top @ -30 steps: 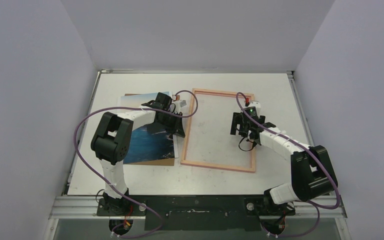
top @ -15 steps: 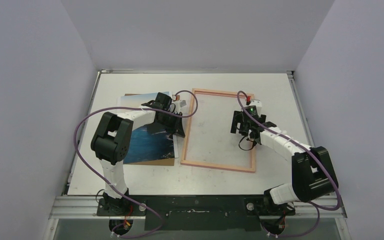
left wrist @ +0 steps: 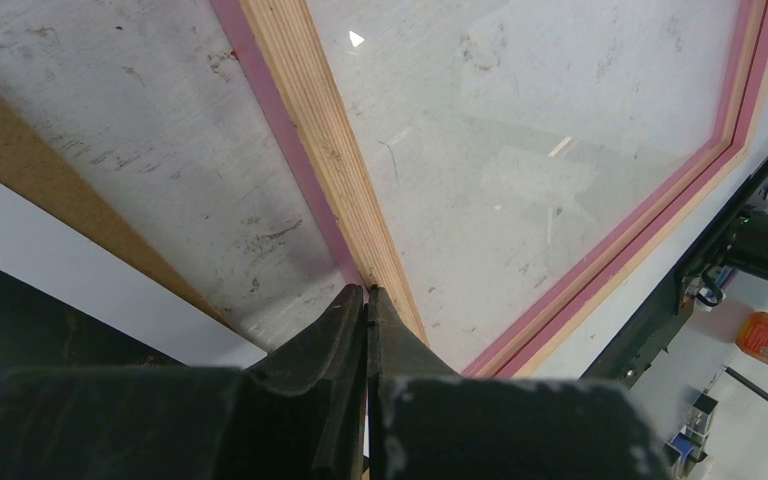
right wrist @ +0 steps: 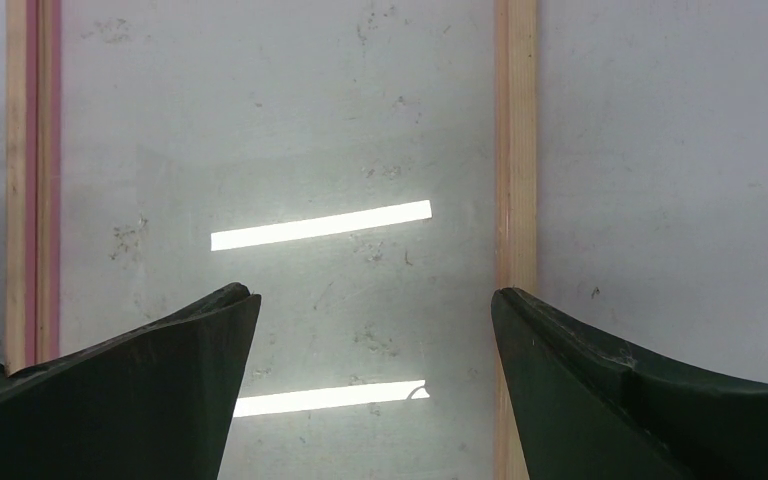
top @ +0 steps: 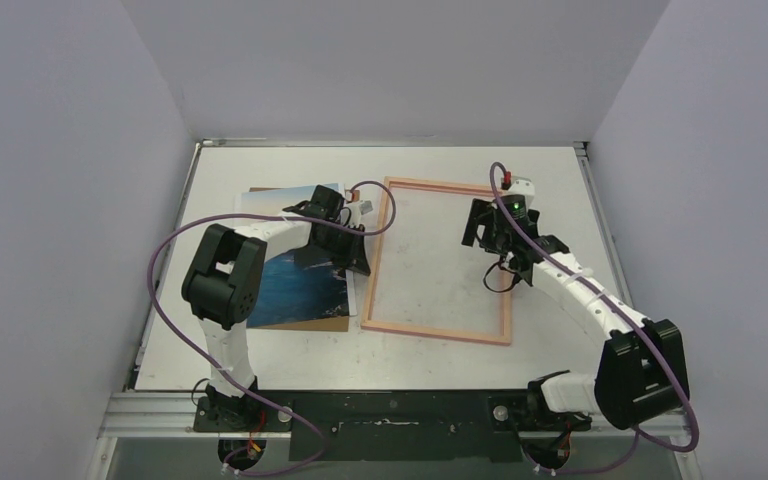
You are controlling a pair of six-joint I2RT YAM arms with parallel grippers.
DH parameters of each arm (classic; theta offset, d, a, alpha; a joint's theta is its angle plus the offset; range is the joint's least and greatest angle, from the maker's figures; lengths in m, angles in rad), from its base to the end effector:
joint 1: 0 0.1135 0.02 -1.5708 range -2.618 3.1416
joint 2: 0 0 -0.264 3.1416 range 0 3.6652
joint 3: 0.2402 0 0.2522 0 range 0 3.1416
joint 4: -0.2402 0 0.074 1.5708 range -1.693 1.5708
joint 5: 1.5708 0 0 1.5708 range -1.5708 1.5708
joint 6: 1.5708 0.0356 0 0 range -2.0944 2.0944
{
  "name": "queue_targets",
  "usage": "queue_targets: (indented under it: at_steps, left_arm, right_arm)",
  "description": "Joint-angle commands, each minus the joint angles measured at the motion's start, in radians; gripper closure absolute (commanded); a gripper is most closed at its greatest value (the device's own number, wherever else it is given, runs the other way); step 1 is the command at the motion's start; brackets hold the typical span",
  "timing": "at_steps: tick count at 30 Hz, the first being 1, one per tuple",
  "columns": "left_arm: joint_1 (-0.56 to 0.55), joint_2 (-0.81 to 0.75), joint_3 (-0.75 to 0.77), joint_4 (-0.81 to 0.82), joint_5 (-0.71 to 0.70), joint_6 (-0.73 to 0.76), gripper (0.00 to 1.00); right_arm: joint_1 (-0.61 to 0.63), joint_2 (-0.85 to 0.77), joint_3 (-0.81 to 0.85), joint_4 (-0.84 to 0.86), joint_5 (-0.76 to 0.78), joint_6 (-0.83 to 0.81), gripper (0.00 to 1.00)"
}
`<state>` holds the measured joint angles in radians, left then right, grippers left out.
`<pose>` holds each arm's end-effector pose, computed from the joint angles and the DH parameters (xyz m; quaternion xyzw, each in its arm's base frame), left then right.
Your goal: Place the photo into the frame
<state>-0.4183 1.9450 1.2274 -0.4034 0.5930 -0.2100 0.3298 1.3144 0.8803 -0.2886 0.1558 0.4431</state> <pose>0.3442 -0.1748 0.1501 0.1617 0.9205 -0.3368 0.1148 0.2690 0.0862 0.2481 0.0834 0.9054 0.0889 0.4067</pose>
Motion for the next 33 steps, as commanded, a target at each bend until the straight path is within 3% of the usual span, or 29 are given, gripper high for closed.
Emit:
queue_targets:
  at_steps: [1,9,12,16,22,23,30,33]
  left_arm:
    - [-0.026,-0.009,-0.019,0.030,0.027,-0.020,1.00]
    - [-0.045,-0.023,0.011,0.036,0.074,-0.035,1.00]
    - [-0.040,-0.033,0.047,-0.016,0.085,-0.025,0.92]
    - [0.031,-0.116,0.075,-0.108,0.100,0.008,0.66]
    - [0.253,-0.305,0.184,-0.355,0.157,0.113,0.07]
    - [0.293,-0.332,0.205,-0.409,0.142,0.156,0.02]
    - [0.644,-0.380,0.254,-0.713,0.027,0.444,0.04]
    - [0.743,-0.410,0.189,-0.703,-0.046,0.503,0.04]
  right_arm:
    - [0.007,-0.062,0.047,-0.026,-0.008,0.024,0.10]
    - [0.007,-0.110,0.023,-0.043,-0.003,0.040,0.10]
    - [0.008,-0.127,0.015,-0.045,-0.002,0.051,0.10]
    - [0.058,-0.134,0.040,-0.047,0.002,0.074,0.10]
    - [0.283,-0.043,0.166,-0.030,0.116,0.121,0.10]
    - [0.332,-0.010,0.196,-0.025,0.139,0.129,0.10]
    - [0.599,0.326,0.454,-0.026,0.242,0.187,0.10]
    - [0.647,0.448,0.555,-0.043,0.262,0.202,0.10]
